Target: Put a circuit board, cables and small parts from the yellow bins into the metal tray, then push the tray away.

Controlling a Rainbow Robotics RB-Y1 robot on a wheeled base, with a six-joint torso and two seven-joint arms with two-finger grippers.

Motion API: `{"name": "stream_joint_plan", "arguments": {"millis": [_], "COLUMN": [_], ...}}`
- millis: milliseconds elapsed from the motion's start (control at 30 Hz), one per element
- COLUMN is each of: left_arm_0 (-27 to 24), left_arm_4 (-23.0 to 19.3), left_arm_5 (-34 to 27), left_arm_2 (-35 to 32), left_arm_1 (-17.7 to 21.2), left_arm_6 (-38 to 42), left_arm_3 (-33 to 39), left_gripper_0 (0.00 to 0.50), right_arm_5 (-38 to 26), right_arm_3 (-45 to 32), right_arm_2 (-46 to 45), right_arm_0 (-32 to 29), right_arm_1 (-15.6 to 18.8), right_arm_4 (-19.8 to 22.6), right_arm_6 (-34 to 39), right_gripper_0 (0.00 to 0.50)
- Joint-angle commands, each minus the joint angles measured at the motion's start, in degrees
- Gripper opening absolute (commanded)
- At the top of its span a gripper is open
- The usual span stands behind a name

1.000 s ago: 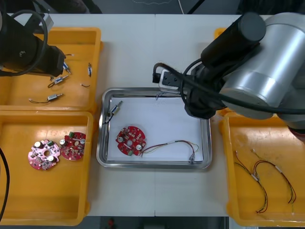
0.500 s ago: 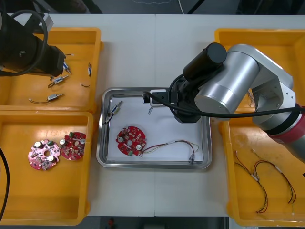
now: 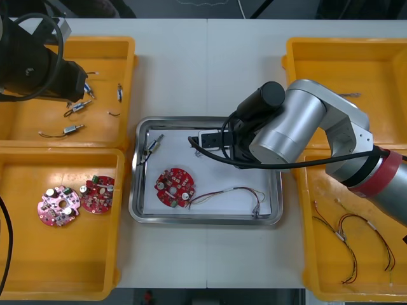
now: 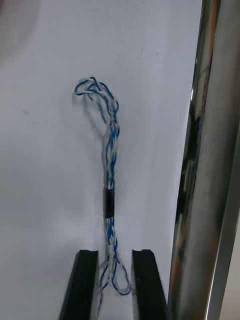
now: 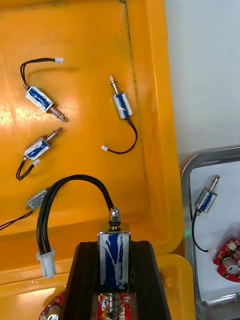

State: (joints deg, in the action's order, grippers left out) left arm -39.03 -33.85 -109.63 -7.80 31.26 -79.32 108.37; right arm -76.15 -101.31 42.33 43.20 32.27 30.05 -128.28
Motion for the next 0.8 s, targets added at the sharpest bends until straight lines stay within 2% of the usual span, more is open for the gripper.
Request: {"name": "stream_joint_plan", "arguments": {"millis": [33,267,367,567,800], "left_arm_0": [0.27,0.36,0.36,0.36,0.27], "left_arm_4": [-0.34,-0.25,-0.34,-0.52,-1.57], "left_arm_5": [-0.37,-0.37,-0.37,-0.37,-0.37], "left_arm_2": [-1.69,-1.69,-1.78,-1.69,-0.64], "left_arm_1": [0.38,0.30,0.30,0.30,0.30], "left_arm_6": [2.86,2.86,2.86,2.86,2.86], "left_arm_3": [2.11,2.11,2.11,2.20,2.46], "left_gripper_0": [0.001,0.001,0.000,0.001,0.001], "right_arm_5": [0.04,-1.54,-5.32,-16.84,-32.66], "right_arm_3": [-0.29,-1.78,-3.10,-6.53,-14.26], "right_arm_2": [0.74,-0.84,-2.95,-10.07,-16.75], "right_arm_0": [0.57,0.57,0.57,0.57,0.57], "right_arm_1": [-0.89,-0.98,-1.68,-4.49,-5.55], "right_arm_4": [0.19,0.10,0.10,0.27,-0.52], "right_arm_6": [-1.97,-1.53,-1.18,1.46,11.57], "right_gripper_0": [0.500,0.500,0.500,0.500,0.500]}}
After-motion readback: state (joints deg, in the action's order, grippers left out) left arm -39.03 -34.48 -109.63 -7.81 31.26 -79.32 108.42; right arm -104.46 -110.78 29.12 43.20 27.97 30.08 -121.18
